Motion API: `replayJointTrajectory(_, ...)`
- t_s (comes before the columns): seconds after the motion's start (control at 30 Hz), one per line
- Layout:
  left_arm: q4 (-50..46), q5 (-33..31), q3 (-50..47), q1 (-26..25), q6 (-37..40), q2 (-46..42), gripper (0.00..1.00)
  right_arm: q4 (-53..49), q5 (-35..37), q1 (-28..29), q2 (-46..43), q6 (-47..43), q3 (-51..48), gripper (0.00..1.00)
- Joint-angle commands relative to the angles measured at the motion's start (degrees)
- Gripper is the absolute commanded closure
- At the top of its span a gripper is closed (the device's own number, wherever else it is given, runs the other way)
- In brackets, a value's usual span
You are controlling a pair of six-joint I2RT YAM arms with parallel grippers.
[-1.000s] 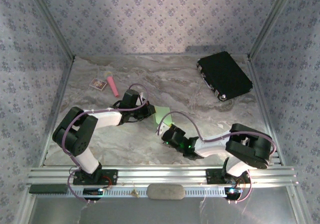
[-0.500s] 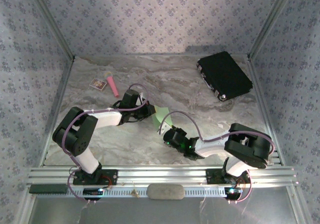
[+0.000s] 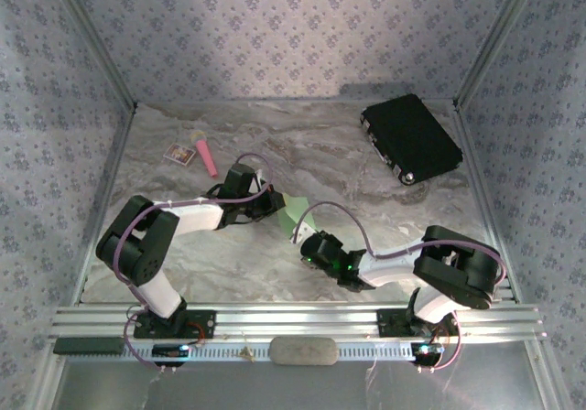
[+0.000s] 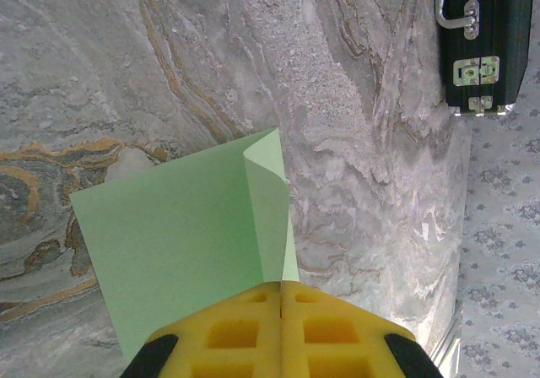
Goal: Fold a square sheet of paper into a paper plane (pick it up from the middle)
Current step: Fourth fold the wing at the center of the table.
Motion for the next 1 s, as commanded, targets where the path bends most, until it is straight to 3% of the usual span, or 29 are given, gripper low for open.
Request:
replayJointTrajectory(0.0,-0.5,0.8,0.8,0.5,-0.2,0.6,0.95,-1.8,0.1,-0.4,-0.4,2.1,0.5,0.82)
replayJointTrajectory(0.43,-0.8,0.7,0.6,0.5,-0.3,0.2,0.94,-0.5,-2.7,-1.3,-1.1,3.1,0.0,0.93)
replayJointTrajectory(0.57,-1.2,-1.0,-0.3,0.5,-0.4,-1.6,0.79,-1.4,-6.8,-2.8,-1.1,5.6,0.5,0.95)
replayJointTrajectory(0.73,-4.4,-4.8,-1.8,0.5,-0.2,-5.9,0.47,-1.1,-15.0,-6.1,-0.4,8.5,1.0,0.96)
replayJointTrajectory(0.83,-6.0,-6.4,-2.8,0.5,-0.3,-8.3,0.41,0.5,-18.4,-7.7,0.0,9.2,0.7,0.96)
replayJointTrajectory(0.97,-7.4,-6.9,-3.1,0.6,-0.3,-10.0,0.4,2.2,-23.8,-10.3,0.4,11.4,0.1,0.96)
